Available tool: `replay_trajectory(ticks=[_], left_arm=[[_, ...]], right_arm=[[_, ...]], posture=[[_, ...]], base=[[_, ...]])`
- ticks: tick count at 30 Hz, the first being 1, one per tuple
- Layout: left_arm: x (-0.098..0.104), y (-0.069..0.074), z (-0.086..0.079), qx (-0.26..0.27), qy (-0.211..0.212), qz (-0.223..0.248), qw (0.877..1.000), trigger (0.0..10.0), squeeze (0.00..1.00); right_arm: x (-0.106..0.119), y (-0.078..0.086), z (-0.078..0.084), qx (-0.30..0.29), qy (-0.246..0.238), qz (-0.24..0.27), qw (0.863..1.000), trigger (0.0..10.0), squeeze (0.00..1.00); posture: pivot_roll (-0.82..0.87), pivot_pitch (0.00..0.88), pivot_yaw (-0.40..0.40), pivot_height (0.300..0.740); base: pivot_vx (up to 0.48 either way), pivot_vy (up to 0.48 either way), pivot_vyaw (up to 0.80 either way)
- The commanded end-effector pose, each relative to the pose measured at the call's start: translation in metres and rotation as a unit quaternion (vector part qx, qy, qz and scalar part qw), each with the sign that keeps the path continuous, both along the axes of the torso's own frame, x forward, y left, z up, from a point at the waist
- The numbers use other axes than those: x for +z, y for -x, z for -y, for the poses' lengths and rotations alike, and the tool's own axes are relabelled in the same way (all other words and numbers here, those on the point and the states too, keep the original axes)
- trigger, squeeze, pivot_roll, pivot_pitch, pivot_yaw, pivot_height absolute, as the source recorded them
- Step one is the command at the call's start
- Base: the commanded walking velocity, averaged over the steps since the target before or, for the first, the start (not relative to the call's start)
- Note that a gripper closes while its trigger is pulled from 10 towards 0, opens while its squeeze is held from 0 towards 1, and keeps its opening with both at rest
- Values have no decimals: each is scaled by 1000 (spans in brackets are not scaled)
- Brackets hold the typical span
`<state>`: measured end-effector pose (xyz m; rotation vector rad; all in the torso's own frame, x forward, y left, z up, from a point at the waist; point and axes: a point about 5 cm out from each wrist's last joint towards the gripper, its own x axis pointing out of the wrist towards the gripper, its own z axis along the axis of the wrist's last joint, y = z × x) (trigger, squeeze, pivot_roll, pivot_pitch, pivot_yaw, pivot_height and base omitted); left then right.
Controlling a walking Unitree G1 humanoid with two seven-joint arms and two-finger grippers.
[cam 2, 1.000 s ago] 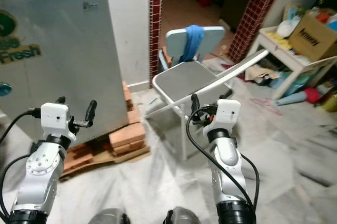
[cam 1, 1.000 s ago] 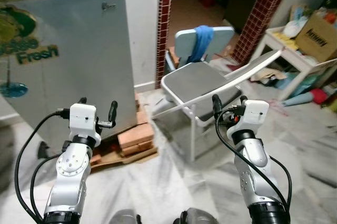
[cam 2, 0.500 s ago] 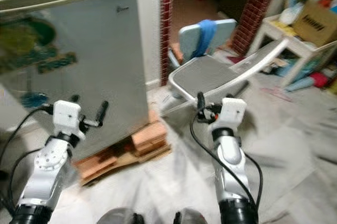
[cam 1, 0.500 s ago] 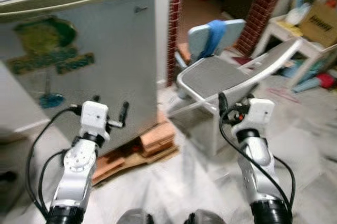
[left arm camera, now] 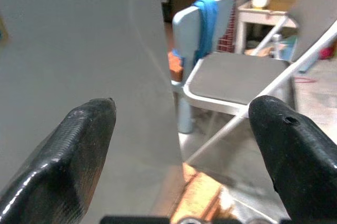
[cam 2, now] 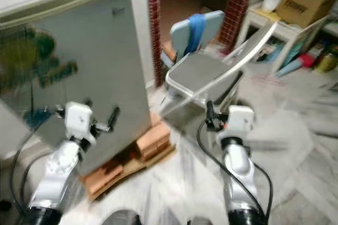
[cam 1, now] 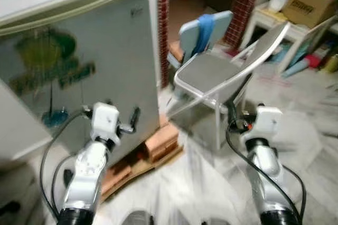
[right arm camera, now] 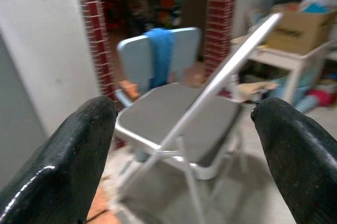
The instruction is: Restocking fridge
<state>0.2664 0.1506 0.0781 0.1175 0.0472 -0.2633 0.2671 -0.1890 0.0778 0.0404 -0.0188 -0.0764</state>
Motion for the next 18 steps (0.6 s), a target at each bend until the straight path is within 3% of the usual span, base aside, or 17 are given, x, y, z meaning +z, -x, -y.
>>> replay_trajectory(ticks=[1,9,18], left_arm=[[-1,4,-15,22,-10,-6,1000,10000,0],[-3,7,-21,30,-8,-10,999,10000,0],[-4,11,-14,47,2,-10,999,10000,0]], right_arm=[[3,-7,-10,22,-7,3,1000,10000,0],[3,-11,-7,26,-3,-1,1000,10000,0],[2,-16,-16,60,4,-4,998,10000,0]], posture=[[37,29,0,740],[52,19,-31,740],[67,2,-81,740]], base=[[0,450,0],[0,448,0],[0,440,0]])
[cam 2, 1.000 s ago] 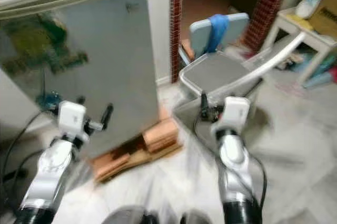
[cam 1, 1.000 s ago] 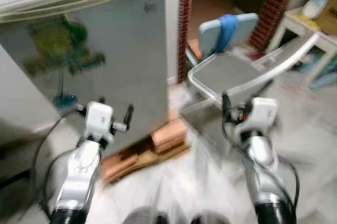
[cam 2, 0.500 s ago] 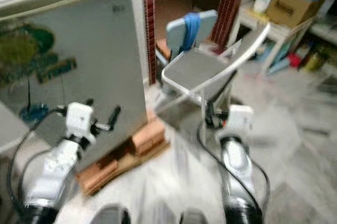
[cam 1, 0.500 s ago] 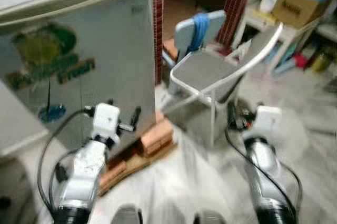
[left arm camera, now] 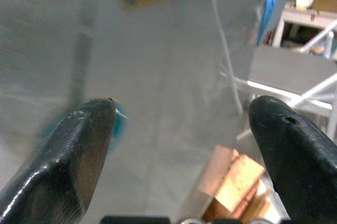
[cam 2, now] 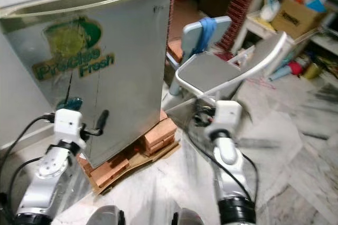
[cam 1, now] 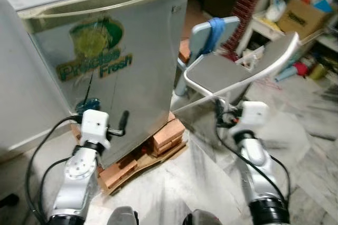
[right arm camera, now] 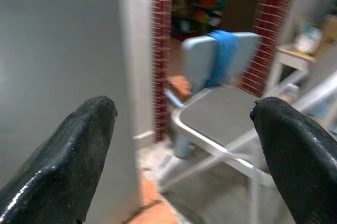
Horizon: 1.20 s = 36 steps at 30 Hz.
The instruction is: Restocking fridge
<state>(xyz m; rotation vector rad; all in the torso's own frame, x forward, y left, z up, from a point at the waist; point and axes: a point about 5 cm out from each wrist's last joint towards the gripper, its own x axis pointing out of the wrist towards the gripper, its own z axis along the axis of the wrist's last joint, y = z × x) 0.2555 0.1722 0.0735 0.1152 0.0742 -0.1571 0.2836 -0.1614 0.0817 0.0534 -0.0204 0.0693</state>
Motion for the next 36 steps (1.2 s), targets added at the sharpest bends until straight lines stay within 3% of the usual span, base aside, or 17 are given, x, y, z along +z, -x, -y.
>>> replay_trajectory(ticks=[1,7,15,23,26,29,30,31,33,36], left_arm=[[0,0,8,-7,4,1,1000,10000,0],[0,3,7,-16,-6,1,1000,10000,0],[0,9,15,-70,-32,-5,997,10000,0],[0,13,8,-71,-39,-9,997,10000,0],[-3,18,3,-74,-47,-17,996,10000,0],[-4,22,-4,-74,-64,-14,995,10000,0],[-5,21,-9,-62,-63,-16,996,10000,0],[-5,21,-9,-62,-63,-16,996,10000,0],[-5,19,-16,-39,-54,-17,998,10000,0],[-2,14,-26,-3,-55,-2,998,10000,0]], right_arm=[[-2,-1,12,-12,11,-7,1000,10000,0],[-1,-5,12,-8,19,-6,1000,10000,0],[-2,-5,13,-12,21,-5,1000,10000,0],[-5,-6,19,-33,41,-15,998,10000,0],[-8,-6,21,-44,21,-25,999,10000,0],[-13,-6,21,-54,52,-45,996,10000,0],[-15,-5,18,-45,15,-53,997,10000,0],[-15,-5,18,-45,15,-53,997,10000,0],[-17,-5,14,-37,-37,-62,997,10000,0],[-14,-6,16,-43,-15,-46,998,10000,0]], posture=[[71,2,-87,740],[70,11,-80,740],[70,13,-72,740],[76,19,-71,740],[79,25,-70,740],[80,25,-69,740],[80,26,-69,740],[80,26,-69,740],[80,26,-69,740],[80,26,-69,740]], base=[[0,431,0],[0,429,0],[-90,423,0],[-240,419,0],[-80,420,0],[-80,140,0],[0,0,0],[0,0,0],[0,0,0],[0,0,0]])
